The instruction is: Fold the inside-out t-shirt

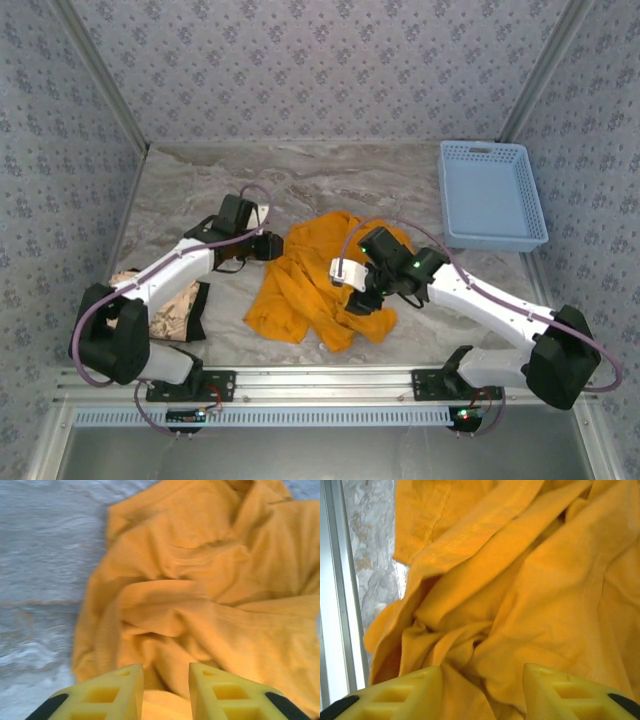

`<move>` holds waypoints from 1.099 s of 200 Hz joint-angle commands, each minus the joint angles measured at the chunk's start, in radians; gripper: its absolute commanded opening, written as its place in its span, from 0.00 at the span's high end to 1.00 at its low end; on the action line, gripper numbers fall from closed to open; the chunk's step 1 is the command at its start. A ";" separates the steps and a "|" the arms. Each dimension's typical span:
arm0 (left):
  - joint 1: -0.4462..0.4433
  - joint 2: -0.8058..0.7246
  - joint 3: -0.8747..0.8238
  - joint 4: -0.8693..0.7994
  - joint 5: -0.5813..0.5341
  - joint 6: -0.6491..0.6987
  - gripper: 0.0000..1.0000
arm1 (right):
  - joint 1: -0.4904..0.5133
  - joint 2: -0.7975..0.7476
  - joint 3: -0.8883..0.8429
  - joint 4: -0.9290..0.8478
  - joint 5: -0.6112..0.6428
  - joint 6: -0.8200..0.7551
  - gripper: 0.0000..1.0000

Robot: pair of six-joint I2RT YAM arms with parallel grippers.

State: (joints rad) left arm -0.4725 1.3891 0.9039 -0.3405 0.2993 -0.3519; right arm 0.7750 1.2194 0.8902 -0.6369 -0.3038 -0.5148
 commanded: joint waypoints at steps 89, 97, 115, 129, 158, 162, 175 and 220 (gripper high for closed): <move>-0.325 0.080 -0.062 0.055 0.046 -0.114 0.57 | 0.025 0.121 -0.014 0.048 -0.126 -0.007 0.45; -0.329 0.078 -0.079 0.063 0.035 -0.120 0.56 | 0.036 0.144 -0.020 0.053 -0.101 -0.003 0.45; -0.338 0.077 -0.110 0.089 0.025 -0.118 0.54 | 0.046 0.188 -0.033 0.086 -0.036 0.005 0.49; -0.342 0.084 -0.133 0.115 0.000 -0.116 0.54 | 0.046 0.196 -0.045 0.127 0.016 -0.002 0.85; -0.343 0.101 -0.177 0.193 -0.040 -0.113 0.71 | -0.040 0.100 -0.037 0.178 -0.106 0.010 1.00; -0.343 0.100 -0.182 0.204 -0.046 -0.108 0.77 | -0.055 0.081 -0.035 0.187 -0.127 0.015 1.00; -0.342 0.089 -0.191 0.202 -0.086 -0.088 0.95 | -0.108 0.022 -0.021 0.198 -0.168 0.020 1.00; -0.360 -0.085 -0.240 0.170 -0.254 0.056 1.00 | -0.369 -0.175 0.034 0.210 -0.205 0.074 1.00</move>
State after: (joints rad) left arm -0.8158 1.4258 0.6895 -0.1722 0.1818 -0.3923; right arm 0.5182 1.1473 0.8871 -0.4664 -0.4347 -0.4885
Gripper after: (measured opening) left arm 0.060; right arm 0.059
